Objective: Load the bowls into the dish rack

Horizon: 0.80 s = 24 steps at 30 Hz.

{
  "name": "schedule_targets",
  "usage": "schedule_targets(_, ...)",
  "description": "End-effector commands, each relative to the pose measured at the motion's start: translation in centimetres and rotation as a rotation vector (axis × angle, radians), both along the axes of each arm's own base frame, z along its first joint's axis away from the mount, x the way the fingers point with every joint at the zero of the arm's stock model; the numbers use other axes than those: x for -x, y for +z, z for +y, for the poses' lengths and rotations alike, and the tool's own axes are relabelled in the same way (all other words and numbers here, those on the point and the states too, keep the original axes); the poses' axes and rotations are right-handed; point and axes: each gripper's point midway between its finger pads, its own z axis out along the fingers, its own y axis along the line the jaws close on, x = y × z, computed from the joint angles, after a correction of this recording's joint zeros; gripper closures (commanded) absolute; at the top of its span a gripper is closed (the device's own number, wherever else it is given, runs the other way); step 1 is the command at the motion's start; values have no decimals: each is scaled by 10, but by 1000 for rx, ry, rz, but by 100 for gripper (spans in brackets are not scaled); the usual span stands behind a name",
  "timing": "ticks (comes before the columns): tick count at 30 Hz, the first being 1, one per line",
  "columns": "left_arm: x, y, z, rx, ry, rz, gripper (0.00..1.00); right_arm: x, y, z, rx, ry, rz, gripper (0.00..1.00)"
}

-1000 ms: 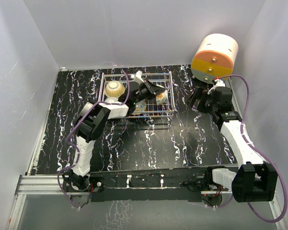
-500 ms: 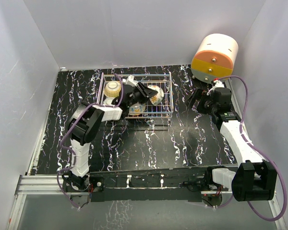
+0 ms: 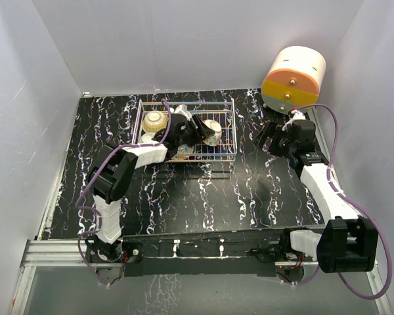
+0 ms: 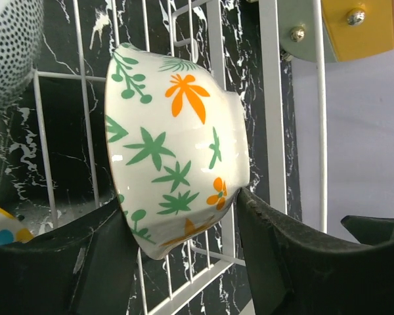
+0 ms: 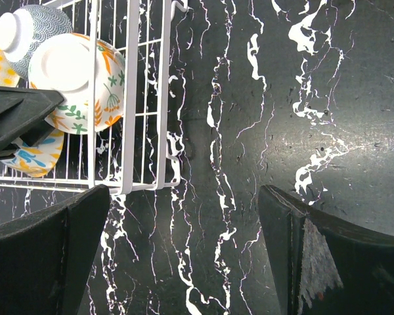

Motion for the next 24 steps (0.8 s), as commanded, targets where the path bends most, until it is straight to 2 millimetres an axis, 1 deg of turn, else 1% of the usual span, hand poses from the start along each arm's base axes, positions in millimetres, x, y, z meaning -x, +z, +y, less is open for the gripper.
schedule_targets(1, -8, 18, 23, -119, 54, -19, 43, -10, 15, -2, 8, 6, -74, 0)
schedule_targets(10, -17, 32, 34, -220, 96, -17, 40, -10, 16, -2, 7, 7, -77, 0)
schedule_targets(18, -20, 29, 46, -315, 114, 2, 38, -9, 16, -1, 5, 9, -80, 0)
schedule_targets(24, -21, 34, 54, -370, 130, -12, 34, -8, 17, -1, 4, 11, -81, 0)
